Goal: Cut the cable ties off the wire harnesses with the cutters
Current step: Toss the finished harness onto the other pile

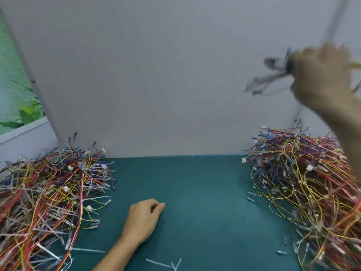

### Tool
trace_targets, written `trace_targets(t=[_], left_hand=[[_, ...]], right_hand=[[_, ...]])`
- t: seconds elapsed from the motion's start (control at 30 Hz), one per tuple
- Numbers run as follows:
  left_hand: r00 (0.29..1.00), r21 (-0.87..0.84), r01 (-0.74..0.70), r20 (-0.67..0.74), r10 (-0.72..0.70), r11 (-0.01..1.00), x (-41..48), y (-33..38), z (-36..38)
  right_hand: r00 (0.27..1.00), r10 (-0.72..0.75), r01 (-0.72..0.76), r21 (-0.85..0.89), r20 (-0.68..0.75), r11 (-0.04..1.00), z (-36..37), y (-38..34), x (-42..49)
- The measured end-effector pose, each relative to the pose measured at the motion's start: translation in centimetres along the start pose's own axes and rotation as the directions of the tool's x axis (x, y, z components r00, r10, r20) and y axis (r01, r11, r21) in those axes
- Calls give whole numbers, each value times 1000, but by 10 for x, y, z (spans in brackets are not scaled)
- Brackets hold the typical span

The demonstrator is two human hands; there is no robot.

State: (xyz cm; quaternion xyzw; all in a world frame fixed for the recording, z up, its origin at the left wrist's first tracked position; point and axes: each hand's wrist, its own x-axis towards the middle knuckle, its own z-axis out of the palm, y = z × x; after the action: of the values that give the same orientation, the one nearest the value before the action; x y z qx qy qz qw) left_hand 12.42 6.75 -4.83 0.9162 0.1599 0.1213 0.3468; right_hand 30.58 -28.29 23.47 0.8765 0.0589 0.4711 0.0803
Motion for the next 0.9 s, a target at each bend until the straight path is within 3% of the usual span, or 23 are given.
trace_targets(t=[0.07, 0.17, 0.23, 0.5, 0.63, 0.77, 0.9], left_hand=[[1000, 6, -7, -5, 7, 1000, 0, -1, 1], [1000, 16, -21, -7, 21, 1000, 0, -3, 3], [1000, 20, -28, -10, 28, 999, 0, -4, 4], [999, 106, -49, -16, 51, 993, 0, -6, 11], [998, 122, -57, -29, 61, 991, 0, -7, 13], [997, 127, -75, -19, 78, 989, 0, -9, 13], [997, 122, -80, -12, 82, 989, 0, -9, 13]], right_hand=[[984, 20, -31, 60, 175, 998, 26, -22, -49], [917, 102, -115, 10, 385, 993, 70, -11, -114], [928, 112, -102, -47, 354, 994, 85, -1, -125], [956, 89, -90, -10, 279, 996, 96, 3, -131], [915, 54, -21, -87, 401, 996, 98, 4, -135], [909, 37, 0, -88, 415, 996, 90, -1, -130], [967, 47, -53, 19, 251, 998, 70, -20, -128]])
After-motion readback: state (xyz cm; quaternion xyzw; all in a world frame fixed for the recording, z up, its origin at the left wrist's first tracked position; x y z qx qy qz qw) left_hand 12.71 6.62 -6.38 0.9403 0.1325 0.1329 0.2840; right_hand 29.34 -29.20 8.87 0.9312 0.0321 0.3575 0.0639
